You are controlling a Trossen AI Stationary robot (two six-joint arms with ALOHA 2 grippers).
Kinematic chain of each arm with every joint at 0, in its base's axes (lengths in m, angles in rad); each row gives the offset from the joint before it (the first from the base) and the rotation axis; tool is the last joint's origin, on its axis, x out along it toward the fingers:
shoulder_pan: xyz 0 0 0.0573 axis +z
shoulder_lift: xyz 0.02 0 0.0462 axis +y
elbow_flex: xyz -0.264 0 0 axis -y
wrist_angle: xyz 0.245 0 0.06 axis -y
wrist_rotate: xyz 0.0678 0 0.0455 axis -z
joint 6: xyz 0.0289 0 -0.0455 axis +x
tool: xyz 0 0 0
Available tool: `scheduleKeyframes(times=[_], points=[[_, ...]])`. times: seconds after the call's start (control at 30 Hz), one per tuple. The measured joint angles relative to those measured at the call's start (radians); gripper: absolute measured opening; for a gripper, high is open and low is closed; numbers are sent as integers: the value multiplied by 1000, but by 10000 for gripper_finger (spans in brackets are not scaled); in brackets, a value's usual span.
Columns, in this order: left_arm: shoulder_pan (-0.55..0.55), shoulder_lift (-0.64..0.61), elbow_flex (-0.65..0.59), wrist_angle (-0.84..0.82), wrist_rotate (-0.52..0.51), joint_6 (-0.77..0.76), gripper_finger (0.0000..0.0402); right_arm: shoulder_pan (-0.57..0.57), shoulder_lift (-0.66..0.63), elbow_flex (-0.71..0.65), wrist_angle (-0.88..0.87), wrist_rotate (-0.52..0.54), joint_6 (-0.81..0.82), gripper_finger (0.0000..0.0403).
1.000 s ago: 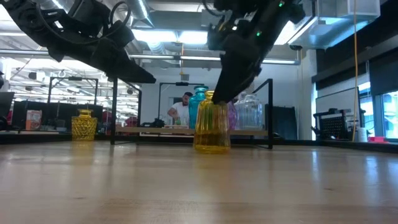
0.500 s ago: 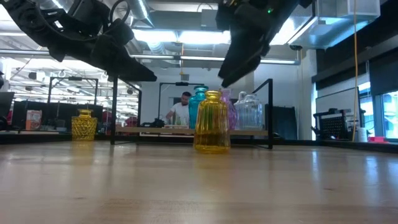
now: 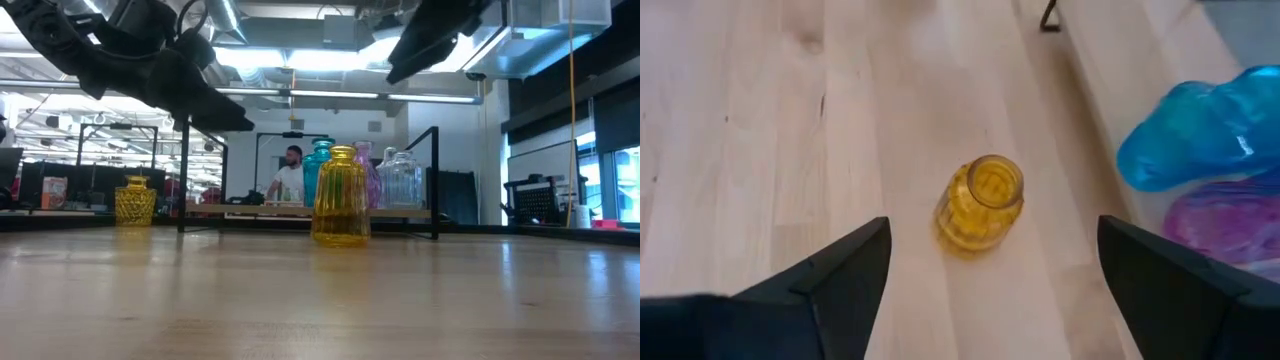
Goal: Sort vases onto shelf
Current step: Put the top right yellow vase on the shelf
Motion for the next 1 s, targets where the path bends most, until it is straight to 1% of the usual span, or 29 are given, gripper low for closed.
scheduleKeyframes(times=[0.1,0.2,0.27,0.4,0.47,0.57,0.73,0.83,0.9,1.0], points=[[-9,0,0,8,36,-12,329,22,-55,-51,23,35,1,333],[-32,0,0,17,18,-14,329,21,-122,-113,65,48,-2,333],[-50,1,0,19,7,-15,329,21,-171,-154,100,74,-15,333],[-87,46,0,83,-3,-17,329,21,-271,-226,181,115,-67,333],[-102,90,12,112,-1,-18,329,21,-320,-259,249,130,-114,333],[-120,179,59,113,0,-19,329,21,-374,-291,358,149,-185,333],[-165,359,171,111,3,-20,329,21,-392,-327,511,146,-264,333],[-187,453,243,86,5,-19,329,21,-385,-327,543,131,-273,333],[-194,507,292,41,5,-20,329,22,-380,-328,535,129,-270,333],[-198,574,368,-37,4,-20,329,22,-372,-328,536,99,-269,333]])
